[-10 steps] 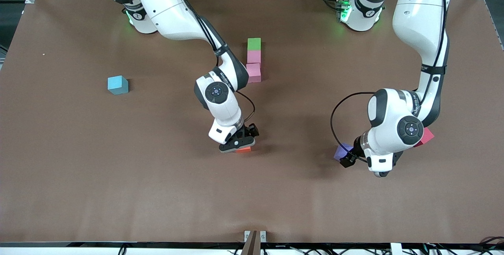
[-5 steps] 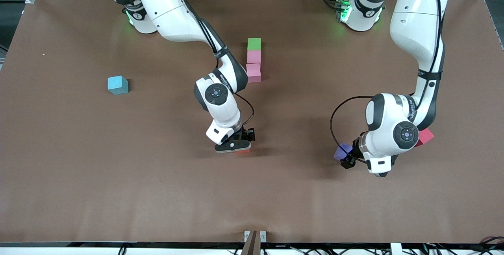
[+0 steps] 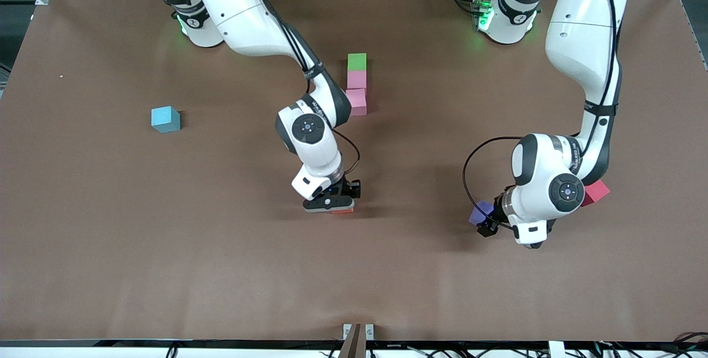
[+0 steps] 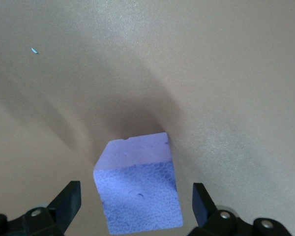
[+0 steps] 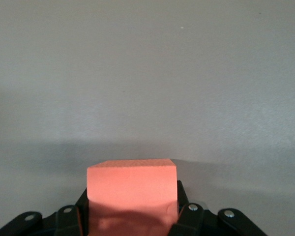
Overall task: Arrange blocks into number 1
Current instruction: 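Place the orange cube after the pink with the right gripper while the left carries purple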
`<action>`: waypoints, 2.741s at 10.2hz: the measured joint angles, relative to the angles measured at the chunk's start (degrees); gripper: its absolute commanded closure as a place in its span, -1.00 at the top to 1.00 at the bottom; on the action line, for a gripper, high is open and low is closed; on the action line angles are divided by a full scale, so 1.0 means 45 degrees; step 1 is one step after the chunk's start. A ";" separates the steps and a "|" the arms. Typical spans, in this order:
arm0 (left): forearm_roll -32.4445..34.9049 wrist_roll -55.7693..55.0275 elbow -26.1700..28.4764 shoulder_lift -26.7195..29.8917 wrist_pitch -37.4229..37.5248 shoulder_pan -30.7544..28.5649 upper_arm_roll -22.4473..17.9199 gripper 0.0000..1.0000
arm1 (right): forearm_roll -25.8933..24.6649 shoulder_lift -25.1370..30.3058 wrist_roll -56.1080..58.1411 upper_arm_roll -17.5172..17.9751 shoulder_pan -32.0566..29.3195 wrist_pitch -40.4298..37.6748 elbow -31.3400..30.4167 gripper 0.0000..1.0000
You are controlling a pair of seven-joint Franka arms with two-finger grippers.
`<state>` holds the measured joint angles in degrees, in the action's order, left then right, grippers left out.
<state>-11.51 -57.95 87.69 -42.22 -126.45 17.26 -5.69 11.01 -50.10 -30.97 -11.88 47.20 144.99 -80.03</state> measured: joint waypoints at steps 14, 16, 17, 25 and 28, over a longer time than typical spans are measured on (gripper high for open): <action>0.1416 0.1237 -0.0195 -0.0382 -0.0011 0.0145 0.0266 -1.00 | 0.0046 0.3344 -0.3013 -0.0022 0.4236 -0.1033 -0.5288 0.29; 0.1416 0.1424 -0.0210 -0.0383 -0.0011 0.0156 0.0409 -1.00 | 0.0046 0.3347 -0.3013 -0.0058 0.4235 -0.1035 -0.5372 0.29; 0.1416 0.1457 -0.0219 -0.0382 -0.0011 0.0162 0.0460 -1.00 | 0.0046 0.3350 -0.3013 -0.0060 0.4235 -0.1031 -0.5436 0.29; 0.1417 0.1674 -0.0518 0.0156 -0.0018 0.0486 0.1340 -1.00 | 0.0045 0.4080 -0.3013 -0.0147 0.4159 -0.1484 -0.5534 1.00; 0.1423 0.2160 -0.0517 0.0800 0.0096 0.0579 0.1812 -1.00 | 0.0013 0.5615 -0.1824 -0.0245 0.2969 -0.3130 -0.5524 1.00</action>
<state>-5.11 -48.23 85.37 -38.62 -126.02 19.87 2.47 11.06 -24.84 -39.18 -12.98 60.57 130.91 -104.89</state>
